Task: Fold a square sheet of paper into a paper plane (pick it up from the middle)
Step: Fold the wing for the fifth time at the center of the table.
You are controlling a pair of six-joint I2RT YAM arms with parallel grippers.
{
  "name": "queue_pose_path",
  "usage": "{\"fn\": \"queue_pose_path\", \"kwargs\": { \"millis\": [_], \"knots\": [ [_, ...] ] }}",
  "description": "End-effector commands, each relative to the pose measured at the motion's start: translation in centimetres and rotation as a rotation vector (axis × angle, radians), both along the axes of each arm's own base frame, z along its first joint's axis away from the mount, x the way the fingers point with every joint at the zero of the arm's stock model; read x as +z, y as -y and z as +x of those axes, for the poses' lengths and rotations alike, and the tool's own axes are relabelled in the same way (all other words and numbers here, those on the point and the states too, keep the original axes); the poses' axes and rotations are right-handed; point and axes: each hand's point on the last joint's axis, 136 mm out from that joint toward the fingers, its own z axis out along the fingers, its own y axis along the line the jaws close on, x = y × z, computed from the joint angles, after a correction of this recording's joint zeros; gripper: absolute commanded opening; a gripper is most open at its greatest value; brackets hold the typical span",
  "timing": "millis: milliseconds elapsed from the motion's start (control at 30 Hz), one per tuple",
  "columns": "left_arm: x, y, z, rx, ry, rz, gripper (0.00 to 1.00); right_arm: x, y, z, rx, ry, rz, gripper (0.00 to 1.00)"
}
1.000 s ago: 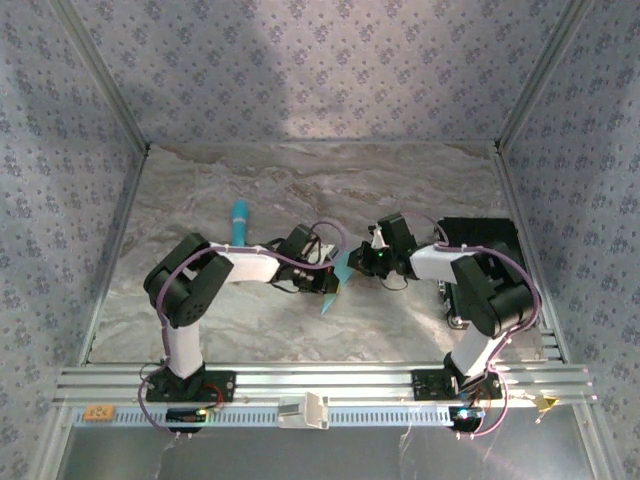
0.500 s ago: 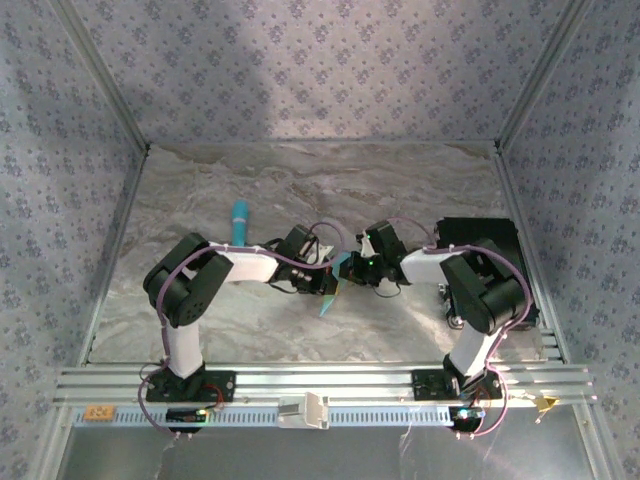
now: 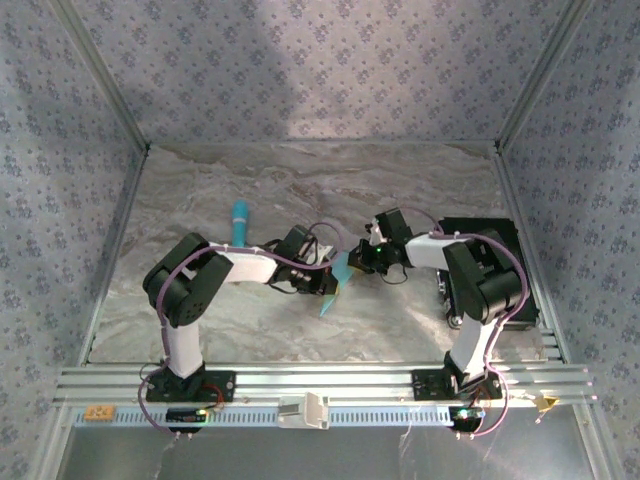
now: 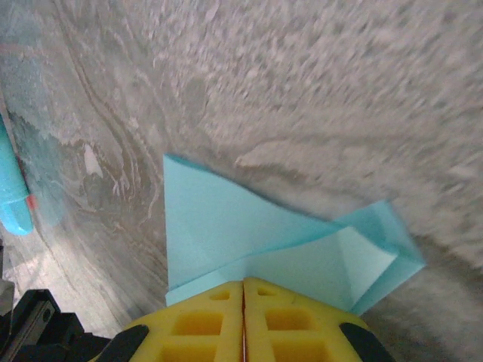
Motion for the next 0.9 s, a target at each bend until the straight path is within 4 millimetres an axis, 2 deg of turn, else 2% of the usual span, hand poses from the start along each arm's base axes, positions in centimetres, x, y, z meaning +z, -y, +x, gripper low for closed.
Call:
{"fn": "queue_pose_path", "kwargs": {
  "millis": [0, 200, 367, 467, 567, 700, 867],
  "knots": [
    [-4.4, -3.4, -3.0, 0.016, -0.133, 0.163, 0.0, -2.4, 3.7, 1.3, -0.079, -0.019, -0.129, 0.09],
    [-4.7, -3.5, -3.4, 0.018, -0.142, 0.165, 0.0, -2.0, 4.7, 2.9, -0.132, 0.01, -0.05, 0.1],
    [-4.9, -3.6, -3.5, 0.021, -0.145, 0.163, 0.0, -1.4, 5.7, 4.0, -0.165, 0.02, -0.051, 0.1],
    [-4.9, -3.6, -3.5, 0.023, -0.147, 0.163, 0.0, -0.1, 5.5, 4.6, -0.166, 0.05, -0.011, 0.1],
    [-4.8, -3.4, -3.4, 0.024, -0.144, 0.161, 0.0, 2.1, 5.1, 4.8, -0.16, 0.1, 0.009, 0.11],
    [-4.8, -3.2, -3.4, 0.022, -0.144, 0.157, 0.0, 4.4, 4.5, 4.3, -0.137, 0.153, 0.024, 0.12],
    [-4.6, -3.1, -3.3, 0.022, -0.142, 0.153, 0.0, 5.3, 2.6, 2.2, -0.084, 0.17, 0.043, 0.12]
  ]
}}
